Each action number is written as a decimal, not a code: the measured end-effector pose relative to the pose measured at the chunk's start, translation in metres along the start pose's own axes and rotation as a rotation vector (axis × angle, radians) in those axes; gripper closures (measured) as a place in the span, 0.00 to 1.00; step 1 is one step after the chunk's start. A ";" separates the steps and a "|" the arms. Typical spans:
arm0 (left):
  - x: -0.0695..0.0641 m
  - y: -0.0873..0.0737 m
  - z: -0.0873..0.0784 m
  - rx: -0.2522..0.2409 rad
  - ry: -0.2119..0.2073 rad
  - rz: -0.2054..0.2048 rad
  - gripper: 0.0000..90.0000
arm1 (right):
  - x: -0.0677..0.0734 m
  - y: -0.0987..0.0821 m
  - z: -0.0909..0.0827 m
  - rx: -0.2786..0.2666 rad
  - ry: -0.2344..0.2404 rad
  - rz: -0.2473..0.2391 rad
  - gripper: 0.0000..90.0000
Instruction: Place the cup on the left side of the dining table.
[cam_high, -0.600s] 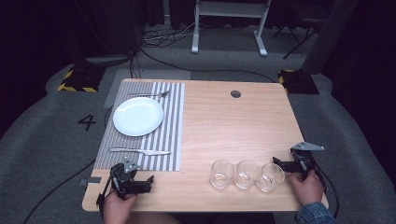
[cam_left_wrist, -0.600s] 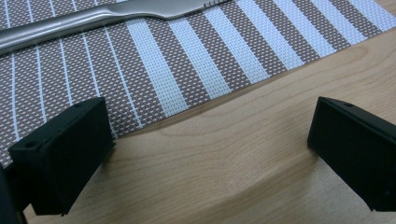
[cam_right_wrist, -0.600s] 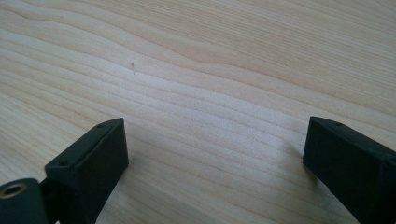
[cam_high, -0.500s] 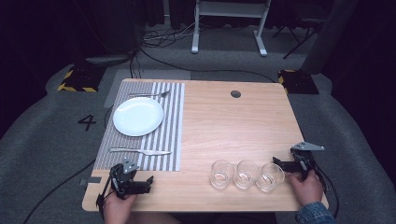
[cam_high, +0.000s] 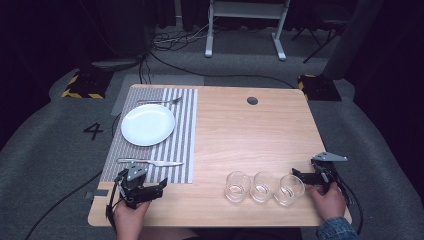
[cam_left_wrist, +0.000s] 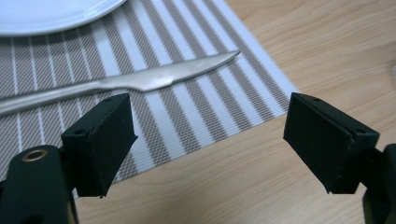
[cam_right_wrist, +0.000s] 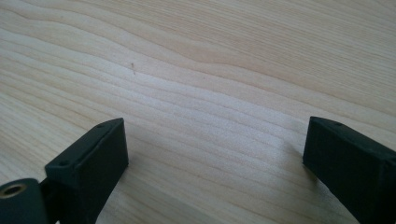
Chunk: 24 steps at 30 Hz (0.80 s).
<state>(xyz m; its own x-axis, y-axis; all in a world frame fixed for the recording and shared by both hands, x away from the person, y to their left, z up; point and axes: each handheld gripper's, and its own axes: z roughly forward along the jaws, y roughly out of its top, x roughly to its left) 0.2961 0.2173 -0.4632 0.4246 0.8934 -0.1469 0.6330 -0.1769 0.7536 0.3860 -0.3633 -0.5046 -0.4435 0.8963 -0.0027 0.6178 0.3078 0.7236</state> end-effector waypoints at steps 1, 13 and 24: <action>-0.002 0.003 -0.001 -0.009 -0.009 0.005 0.18 | 0.000 0.000 0.000 0.000 0.000 0.000 0.08; -0.026 0.033 0.000 -0.066 -0.120 0.043 0.18 | 0.000 0.000 0.000 0.000 0.000 0.000 0.08; -0.055 0.058 0.018 -0.064 -0.191 0.136 0.18 | 0.000 0.000 0.000 0.000 0.000 0.000 0.08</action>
<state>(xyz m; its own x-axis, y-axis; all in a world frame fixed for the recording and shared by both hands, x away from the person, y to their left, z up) 0.3207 0.1505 -0.4228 0.6218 0.7676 -0.1553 0.5219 -0.2583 0.8129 0.3860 -0.3634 -0.5047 -0.4436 0.8962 -0.0026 0.6176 0.3078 0.7238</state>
